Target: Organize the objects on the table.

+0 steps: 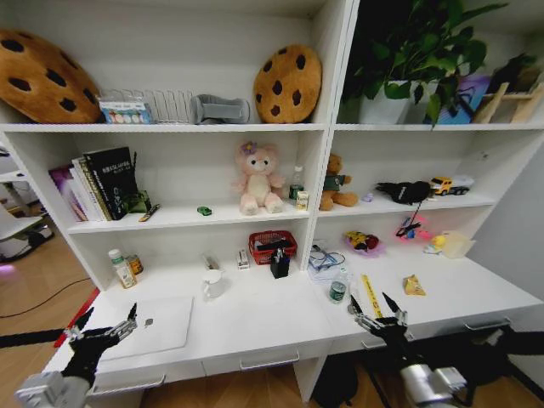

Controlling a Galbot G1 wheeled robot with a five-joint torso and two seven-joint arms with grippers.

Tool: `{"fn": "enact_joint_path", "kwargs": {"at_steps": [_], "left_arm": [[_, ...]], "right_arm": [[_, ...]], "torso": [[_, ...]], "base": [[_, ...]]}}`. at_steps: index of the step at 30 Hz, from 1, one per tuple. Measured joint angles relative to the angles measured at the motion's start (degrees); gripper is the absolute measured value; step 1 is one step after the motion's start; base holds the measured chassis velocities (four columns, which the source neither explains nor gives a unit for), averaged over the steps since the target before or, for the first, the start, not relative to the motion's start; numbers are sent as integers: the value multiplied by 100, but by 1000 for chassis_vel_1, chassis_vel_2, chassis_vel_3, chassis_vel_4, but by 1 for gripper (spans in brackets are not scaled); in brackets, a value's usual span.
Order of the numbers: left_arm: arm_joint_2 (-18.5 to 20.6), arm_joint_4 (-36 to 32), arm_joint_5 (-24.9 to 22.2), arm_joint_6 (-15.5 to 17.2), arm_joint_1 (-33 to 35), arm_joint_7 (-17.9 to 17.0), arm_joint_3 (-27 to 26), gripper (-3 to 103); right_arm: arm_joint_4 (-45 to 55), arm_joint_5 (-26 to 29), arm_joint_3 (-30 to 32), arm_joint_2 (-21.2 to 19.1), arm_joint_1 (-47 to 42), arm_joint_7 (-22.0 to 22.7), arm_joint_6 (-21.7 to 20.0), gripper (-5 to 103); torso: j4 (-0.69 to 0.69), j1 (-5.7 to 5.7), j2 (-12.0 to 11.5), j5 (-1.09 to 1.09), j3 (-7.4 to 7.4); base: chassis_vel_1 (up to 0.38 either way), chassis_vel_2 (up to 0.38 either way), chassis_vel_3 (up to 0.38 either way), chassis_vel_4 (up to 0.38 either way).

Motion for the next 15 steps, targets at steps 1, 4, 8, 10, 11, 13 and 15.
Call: {"fn": "enact_joint_path", "kwargs": {"at_steps": [1,4,8,10,11,13,15], "left_arm": [[0,0,0,0,0,0,0,100],[0,0,0,0,0,0,0,100],[0,0,0,0,0,0,0,100],[0,0,0,0,0,0,0,100],[0,0,0,0,0,0,0,100],[0,0,0,0,0,0,0,100],[0,0,0,0,0,0,0,100]], "right_arm": [[28,-2,-61,-45,66,40,-49,100],[161,-2,-168,-206,169,137,-239,100],[405,27,-145,-308,43,297,-502,100],[437,21,-138,-302,3,298,-530,100],[474,-14,-140,-272,-51,304,-562,100],[505,-69,-180,-181,-112,361,-631,100],[509,-75,-207,-147,-113,411,-654,100]], "torso": [[1,0,0,-1,0],[0,1,0,-1,0],[-2,0,0,-1,0],[-3,0,0,-1,0],[-3,0,0,-2,0],[-3,0,0,-1,0],[-3,1,0,0,0]], "base": [[0,0,0,0],[0,0,0,0],[0,0,0,0],[0,0,0,0],[0,0,0,0],[0,0,0,0],[0,0,0,0]]}}
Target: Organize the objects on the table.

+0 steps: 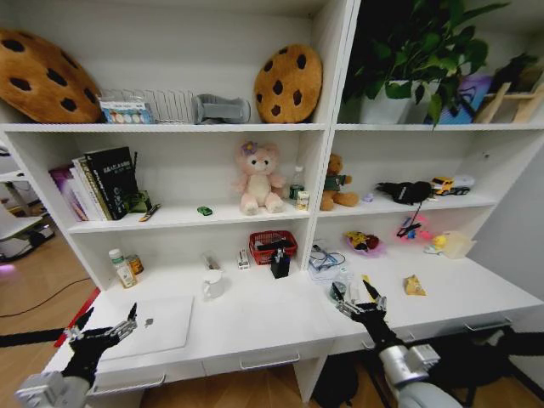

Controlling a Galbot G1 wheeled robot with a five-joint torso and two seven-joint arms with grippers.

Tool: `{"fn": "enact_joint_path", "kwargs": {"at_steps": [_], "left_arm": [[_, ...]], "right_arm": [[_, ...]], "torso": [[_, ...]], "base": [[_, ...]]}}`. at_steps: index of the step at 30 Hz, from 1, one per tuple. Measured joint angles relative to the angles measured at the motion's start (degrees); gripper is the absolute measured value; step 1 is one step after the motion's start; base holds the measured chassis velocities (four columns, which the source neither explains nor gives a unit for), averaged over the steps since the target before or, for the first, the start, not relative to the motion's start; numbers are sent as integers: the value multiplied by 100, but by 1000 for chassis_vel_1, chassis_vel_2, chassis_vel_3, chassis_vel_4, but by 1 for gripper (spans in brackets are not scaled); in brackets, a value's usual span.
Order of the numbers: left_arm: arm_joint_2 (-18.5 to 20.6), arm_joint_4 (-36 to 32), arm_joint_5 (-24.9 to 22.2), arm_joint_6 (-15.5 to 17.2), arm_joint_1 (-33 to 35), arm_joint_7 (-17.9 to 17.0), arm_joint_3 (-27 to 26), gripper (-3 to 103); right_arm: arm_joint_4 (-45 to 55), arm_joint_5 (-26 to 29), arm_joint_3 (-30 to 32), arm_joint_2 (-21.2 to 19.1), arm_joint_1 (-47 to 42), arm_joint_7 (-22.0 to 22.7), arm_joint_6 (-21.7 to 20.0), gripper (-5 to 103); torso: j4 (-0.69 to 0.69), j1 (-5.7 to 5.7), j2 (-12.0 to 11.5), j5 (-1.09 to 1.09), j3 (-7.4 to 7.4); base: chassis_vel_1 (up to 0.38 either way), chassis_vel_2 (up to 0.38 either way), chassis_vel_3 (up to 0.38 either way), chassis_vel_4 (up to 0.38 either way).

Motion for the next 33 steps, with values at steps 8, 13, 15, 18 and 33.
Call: {"fn": "enact_joint_path", "kwargs": {"at_steps": [8,13,15,18,33], "left_arm": [[0,0,0,0,0,0,0,100],[0,0,0,0,0,0,0,100],[0,0,0,0,0,0,0,100],[0,0,0,0,0,0,0,100],[0,0,0,0,0,0,0,100]], "right_arm": [[1,-4,-19,28,-2,45,-12,100],[-2,-4,-19,28,-1,45,-12,100],[-5,-4,-19,28,-2,44,-11,100],[-7,-5,-19,29,-1,43,-10,100],[-16,-2,-13,27,0,37,-2,100]], "torso": [[2,0,0,-1,0],[2,0,0,0,0],[1,0,0,-1,0],[2,0,0,-1,0],[-1,0,0,0,0]], "base": [[0,0,0,0],[0,0,0,0],[0,0,0,0],[0,0,0,0],[-133,-132,131,139]]}}
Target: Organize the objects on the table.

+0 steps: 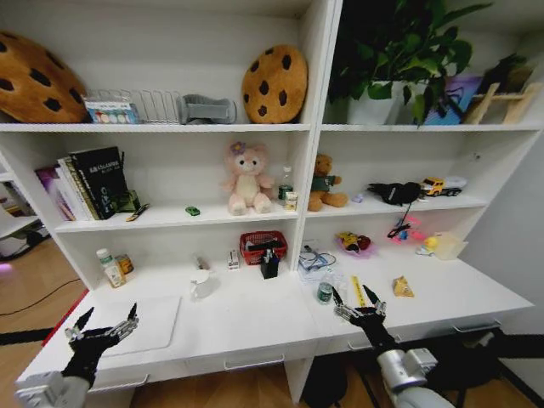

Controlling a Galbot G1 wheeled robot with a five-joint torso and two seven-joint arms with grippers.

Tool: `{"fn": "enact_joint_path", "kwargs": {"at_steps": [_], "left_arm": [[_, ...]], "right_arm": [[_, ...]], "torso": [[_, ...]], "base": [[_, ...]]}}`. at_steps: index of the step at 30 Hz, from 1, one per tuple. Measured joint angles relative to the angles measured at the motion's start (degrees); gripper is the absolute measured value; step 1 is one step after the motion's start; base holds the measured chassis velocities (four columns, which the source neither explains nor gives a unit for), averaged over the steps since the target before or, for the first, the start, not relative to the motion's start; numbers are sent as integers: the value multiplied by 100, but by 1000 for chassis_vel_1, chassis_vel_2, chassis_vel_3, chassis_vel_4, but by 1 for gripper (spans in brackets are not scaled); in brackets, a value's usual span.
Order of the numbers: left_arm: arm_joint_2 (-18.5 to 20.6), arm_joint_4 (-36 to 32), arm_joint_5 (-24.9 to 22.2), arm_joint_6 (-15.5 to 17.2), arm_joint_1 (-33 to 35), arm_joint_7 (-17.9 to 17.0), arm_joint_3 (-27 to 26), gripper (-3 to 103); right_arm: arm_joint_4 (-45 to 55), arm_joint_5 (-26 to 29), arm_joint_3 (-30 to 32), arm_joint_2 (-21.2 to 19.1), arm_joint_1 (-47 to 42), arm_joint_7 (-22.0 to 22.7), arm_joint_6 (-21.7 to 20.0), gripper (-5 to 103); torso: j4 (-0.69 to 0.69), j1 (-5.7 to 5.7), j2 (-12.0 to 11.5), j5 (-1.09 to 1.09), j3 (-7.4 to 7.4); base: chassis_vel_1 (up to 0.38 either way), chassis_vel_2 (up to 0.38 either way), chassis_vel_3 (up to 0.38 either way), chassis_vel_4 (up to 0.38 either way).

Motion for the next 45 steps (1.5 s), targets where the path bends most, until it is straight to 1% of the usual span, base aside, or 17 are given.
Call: {"fn": "enact_joint_path", "kwargs": {"at_steps": [2,3,4,8,15,18,19,21,23,25,27,35,39,41,42,44,45], "left_arm": [[0,-1,0,0,0,0,0,100],[0,0,0,0,0,0,-1,100],[0,0,0,0,0,0,-1,100],[0,-1,0,0,0,0,0,100],[0,0,0,0,0,0,0,100],[0,0,0,0,0,0,0,100],[0,-1,0,0,0,1,0,100],[-1,-1,0,0,0,1,0,100],[0,-1,0,0,1,1,0,100],[0,-1,0,0,0,1,0,100],[0,-1,0,0,0,1,0,100],[0,0,0,0,0,-1,-2,100],[0,0,0,0,0,-1,-1,100],[0,0,0,0,0,-1,-2,100],[0,0,0,0,0,-1,-1,100],[0,0,0,0,0,-1,0,100],[0,0,0,0,0,0,1,100]], "right_arm": [[0,0,1,0,0,0,0,100],[0,0,1,0,0,-1,1,100],[0,0,2,-1,1,-2,2,100],[0,0,2,-1,1,-3,3,100],[0,0,2,-1,2,-6,5,100],[0,0,2,-1,1,-5,6,100],[0,0,3,-1,2,-5,6,100],[0,0,2,-1,1,-5,7,100],[0,0,2,-1,1,-6,7,100],[0,0,2,-1,1,-6,7,100],[0,1,1,-1,1,-6,7,100],[0,0,0,0,1,-8,7,100],[0,0,0,0,1,-8,7,100],[0,0,0,0,1,-8,7,100],[0,1,1,0,1,-8,6,100],[0,0,1,0,1,-7,6,100],[0,1,3,-1,1,-6,6,100]], "torso": [[1,-1,1,3,-1],[2,-1,0,-2,0],[5,-1,1,-1,0],[1,0,0,1,0],[4,-1,1,0,-1],[-1,1,-1,-2,1],[2,0,-1,5,0],[4,-1,0,6,-1],[3,0,0,-2,0],[2,-1,0,1,0],[2,-1,0,-4,-1],[3,0,0,0,-1],[1,-1,0,-2,0],[4,-1,1,0,-1],[2,-1,0,2,-1],[4,0,0,0,0],[0,0,0,1,0]], "base": [[-245,-241,235,238],[-235,-230,262,260],[-235,-218,242,260],[-226,-221,216,236],[-216,-197,202,206],[-186,-190,179,184],[-156,-68,128,140],[-80,-68,128,78],[-71,-51,52,49],[0,0,0,0],[15,30,-29,-25],[17,25,-22,-7],[-110,-113,104,114],[-155,-182,159,165],[-168,-182,179,175],[-193,-197,179,183],[-177,-168,166,125]]}}
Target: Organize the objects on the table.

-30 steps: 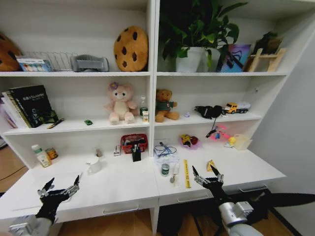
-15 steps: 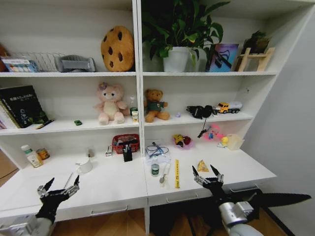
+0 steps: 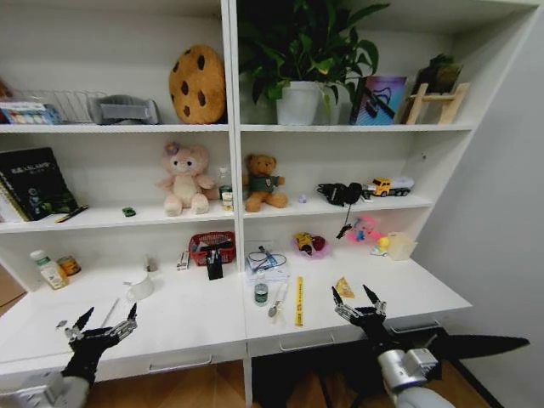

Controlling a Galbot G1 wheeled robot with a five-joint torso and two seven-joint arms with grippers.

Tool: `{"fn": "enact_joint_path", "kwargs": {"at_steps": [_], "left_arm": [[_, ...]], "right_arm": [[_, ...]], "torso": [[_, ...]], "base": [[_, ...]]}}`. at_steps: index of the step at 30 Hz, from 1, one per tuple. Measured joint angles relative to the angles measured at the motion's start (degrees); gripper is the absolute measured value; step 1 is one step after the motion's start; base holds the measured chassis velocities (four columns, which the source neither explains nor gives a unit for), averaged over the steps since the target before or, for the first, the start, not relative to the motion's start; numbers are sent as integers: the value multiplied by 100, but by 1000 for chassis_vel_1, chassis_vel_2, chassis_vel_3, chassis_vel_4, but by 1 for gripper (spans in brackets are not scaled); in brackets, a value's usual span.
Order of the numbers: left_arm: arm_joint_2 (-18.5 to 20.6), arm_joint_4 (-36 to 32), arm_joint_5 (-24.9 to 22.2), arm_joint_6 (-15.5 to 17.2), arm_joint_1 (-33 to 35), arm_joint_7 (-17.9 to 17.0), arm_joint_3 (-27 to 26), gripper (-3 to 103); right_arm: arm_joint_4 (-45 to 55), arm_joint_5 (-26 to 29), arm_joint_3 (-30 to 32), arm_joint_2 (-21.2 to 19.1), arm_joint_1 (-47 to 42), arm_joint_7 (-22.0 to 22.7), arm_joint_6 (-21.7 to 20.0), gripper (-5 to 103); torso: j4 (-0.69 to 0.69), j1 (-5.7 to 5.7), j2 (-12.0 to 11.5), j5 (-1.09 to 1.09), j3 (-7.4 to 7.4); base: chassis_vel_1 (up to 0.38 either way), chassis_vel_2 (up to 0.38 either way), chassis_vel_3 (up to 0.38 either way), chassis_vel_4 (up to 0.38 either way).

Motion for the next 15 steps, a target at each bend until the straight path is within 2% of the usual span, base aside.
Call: {"fn": "enact_joint_path", "kwargs": {"at_steps": [3,5,15], "left_arm": [[0,-1,0,0,0,1,0,100],[0,0,0,0,0,1,0,100],[0,0,0,0,0,0,-1,100]], "right_arm": [[0,0,1,-1,0,0,0,100],[0,0,2,-1,0,1,0,100],[0,0,-2,0,0,-1,0,100]], "torso": [[2,0,0,5,0],[2,0,0,-3,0],[1,0,0,-3,-1]], "base": [[-118,-91,130,77],[-28,-58,71,35],[34,39,-46,-35]]}}
